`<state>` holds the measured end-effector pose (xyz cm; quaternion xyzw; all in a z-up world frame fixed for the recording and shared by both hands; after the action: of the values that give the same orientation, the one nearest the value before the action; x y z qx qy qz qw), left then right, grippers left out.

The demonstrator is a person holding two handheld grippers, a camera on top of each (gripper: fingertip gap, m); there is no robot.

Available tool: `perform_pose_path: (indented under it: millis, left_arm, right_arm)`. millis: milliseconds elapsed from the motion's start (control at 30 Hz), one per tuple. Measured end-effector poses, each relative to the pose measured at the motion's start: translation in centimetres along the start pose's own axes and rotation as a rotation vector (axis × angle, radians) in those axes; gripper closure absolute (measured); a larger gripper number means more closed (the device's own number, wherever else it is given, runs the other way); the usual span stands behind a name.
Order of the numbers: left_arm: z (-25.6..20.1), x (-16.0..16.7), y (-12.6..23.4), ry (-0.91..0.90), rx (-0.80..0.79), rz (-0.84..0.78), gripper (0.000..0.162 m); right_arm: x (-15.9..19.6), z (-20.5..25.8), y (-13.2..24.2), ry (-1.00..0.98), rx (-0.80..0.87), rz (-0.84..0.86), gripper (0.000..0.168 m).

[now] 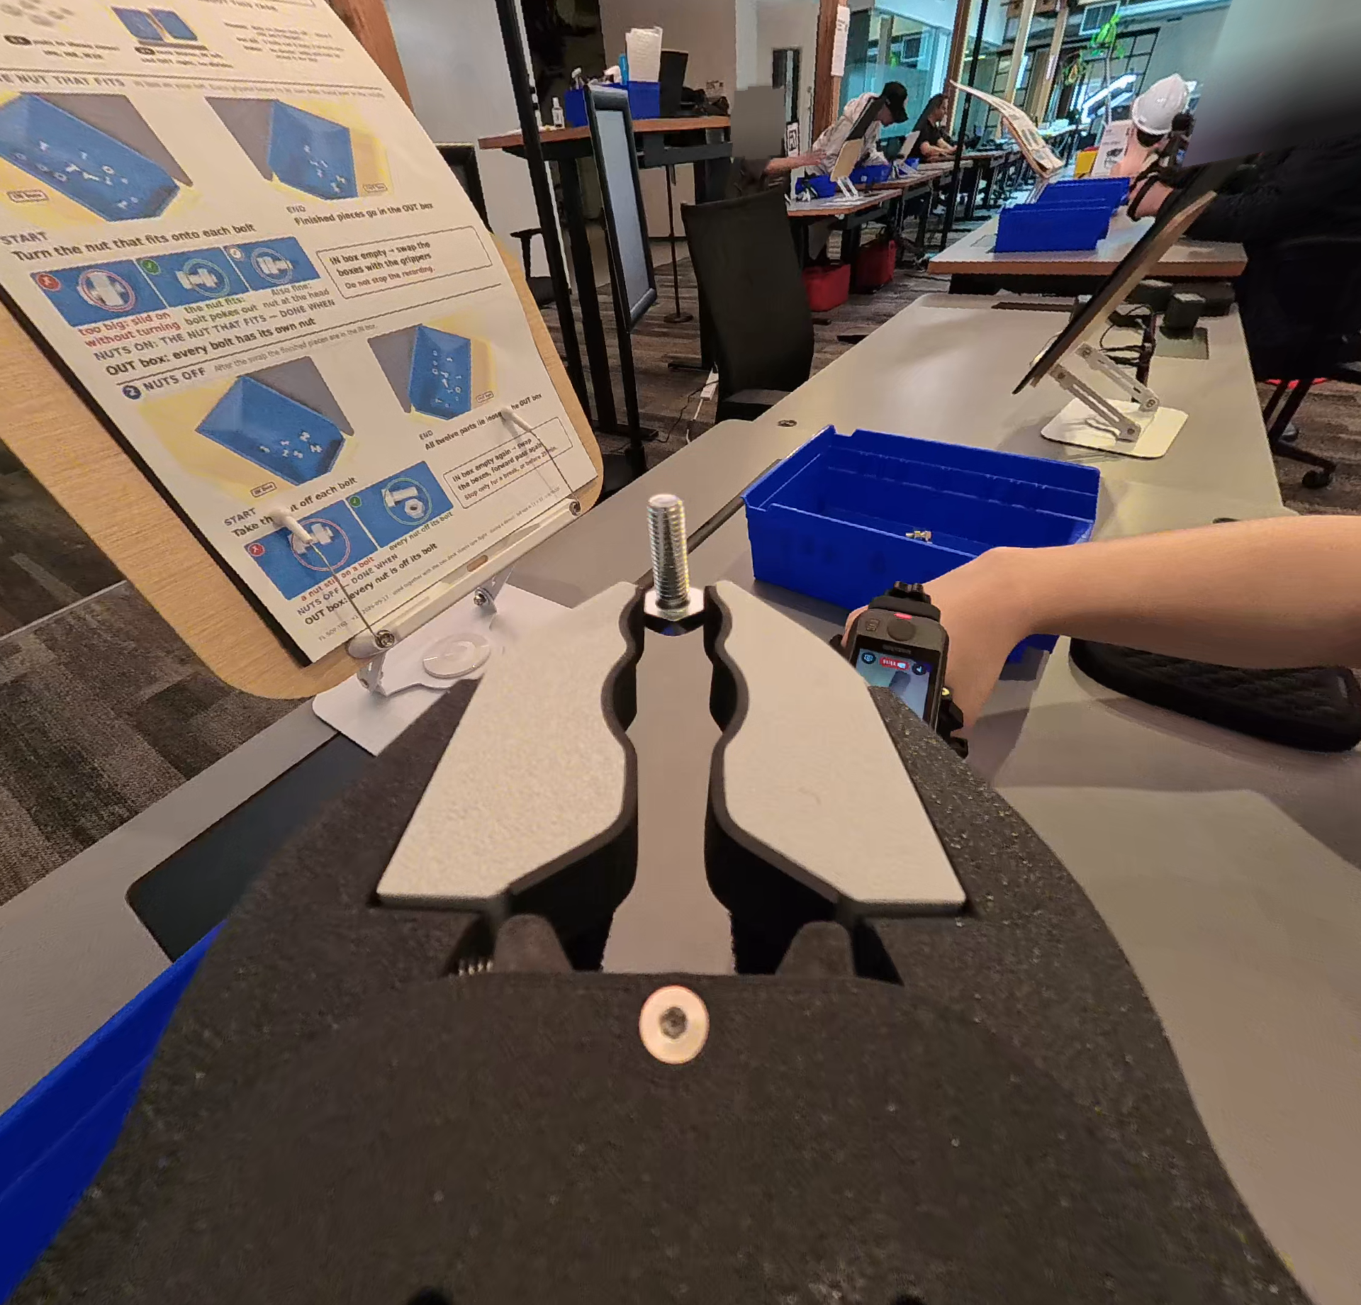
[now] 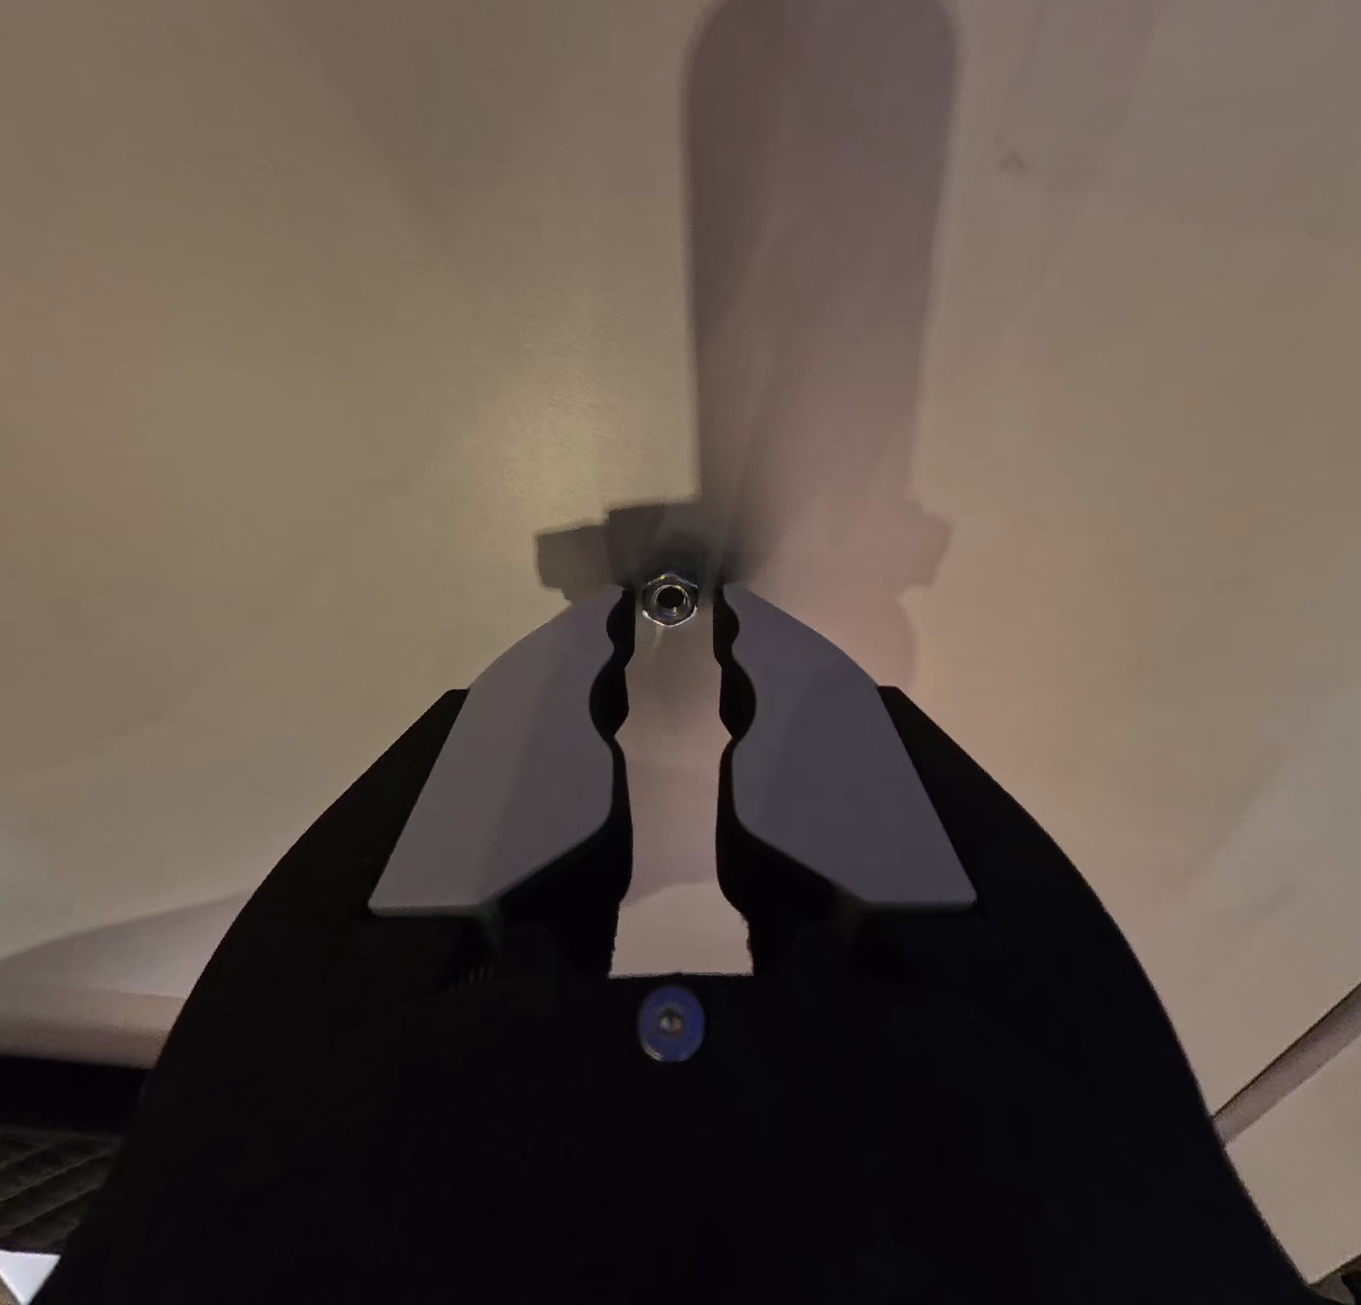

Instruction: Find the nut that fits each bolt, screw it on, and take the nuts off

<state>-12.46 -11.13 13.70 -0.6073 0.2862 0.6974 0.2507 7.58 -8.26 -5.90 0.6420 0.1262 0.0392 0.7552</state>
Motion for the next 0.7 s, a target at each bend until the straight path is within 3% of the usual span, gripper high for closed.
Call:
perform_pose_path:
  millis: [500,700]
  left_arm:
    - [-0.6,0.7,-1.4,-0.024,0.005,0.037,0.147]
    - [-0.4,1.3,-2.1,-0.017,0.015,0.043,0.147]
  right_arm:
    - [0.5,0.7,0.1,0.031,-0.001,-0.070,0.153]
    - [1.5,4.9,5.3,0.109,0.025,-0.268,0.153]
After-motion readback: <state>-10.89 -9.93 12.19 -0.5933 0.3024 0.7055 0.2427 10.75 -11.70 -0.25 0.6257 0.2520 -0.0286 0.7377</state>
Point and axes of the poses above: each gripper's, where its closed fingertips meet, y back along the fingers, x out of its underside, z = x × y across the jaws, the point moved 10 cm from there along y, back along the fingers, and after that the axes turned 10 degrees about -x, right-handed, at the moved point
